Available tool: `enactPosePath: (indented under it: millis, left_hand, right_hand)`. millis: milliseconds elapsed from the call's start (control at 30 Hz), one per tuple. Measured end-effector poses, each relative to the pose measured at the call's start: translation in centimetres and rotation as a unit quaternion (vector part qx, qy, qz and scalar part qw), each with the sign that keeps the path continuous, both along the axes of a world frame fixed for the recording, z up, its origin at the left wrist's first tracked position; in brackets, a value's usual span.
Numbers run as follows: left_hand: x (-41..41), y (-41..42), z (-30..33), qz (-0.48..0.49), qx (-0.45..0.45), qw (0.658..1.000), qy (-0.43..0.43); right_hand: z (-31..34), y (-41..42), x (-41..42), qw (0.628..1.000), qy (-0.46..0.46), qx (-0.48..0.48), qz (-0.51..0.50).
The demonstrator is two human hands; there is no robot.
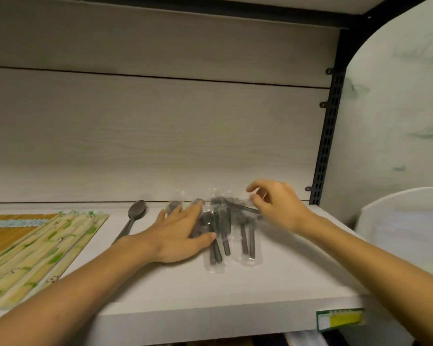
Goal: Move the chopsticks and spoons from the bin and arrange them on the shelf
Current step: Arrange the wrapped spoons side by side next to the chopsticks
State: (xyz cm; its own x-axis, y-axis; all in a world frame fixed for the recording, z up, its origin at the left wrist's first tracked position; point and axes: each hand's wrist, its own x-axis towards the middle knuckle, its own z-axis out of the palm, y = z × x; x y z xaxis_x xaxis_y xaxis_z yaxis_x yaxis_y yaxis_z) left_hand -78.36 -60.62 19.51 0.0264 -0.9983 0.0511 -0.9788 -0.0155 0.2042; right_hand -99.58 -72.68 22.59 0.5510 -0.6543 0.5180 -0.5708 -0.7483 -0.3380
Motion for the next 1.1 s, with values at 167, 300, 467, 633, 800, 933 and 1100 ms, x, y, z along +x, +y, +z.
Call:
enactPosePath:
  millis: [167,300,467,633,800,933,1100]
  left_hand:
    - [-0.1,0.3,-0.4,-0.025,-0.013,1.0,-0.009]
    - [-0.2,0.5,-0.7,-0.038,-0.012,0.999,-0.035]
    - [0.3,0.5,-0.9,-0.04,-0.027,0.999,-0.018]
    - [0.8,0.1,-1.1,-0.037,-0.046,0.998,0.016]
    - [1.0,0.1,-1.1,-0.007,-0.072,0.997,0.04]
    - [0.9,-0.1,-1.3,0.003,-0.06,0.998,0.023]
    - [0.8,-0.4,-1.6,-0.009,-0.056,0.998,0.023]
  right_hand:
    - [-1.2,-3.1,0.2,0.992,0.081,0.054,-0.08]
    - [-1.7,-3.4,1.9,0.99,0.105,0.072,-0.066]
    - [-1.1,-3.7,4.1,0.985,0.111,0.12,-0.048]
    - [-0.4,-3.0,5.2,0.984,0.113,0.135,-0.015]
    - [0.1,-3.1,5.7,0.986,0.056,0.155,0.01]
    - [-0.3,-4.3,5.0,0.977,0.186,0.076,-0.077]
    - [-0.6,-5.1,5.1,0.96,0.253,0.101,-0.066]
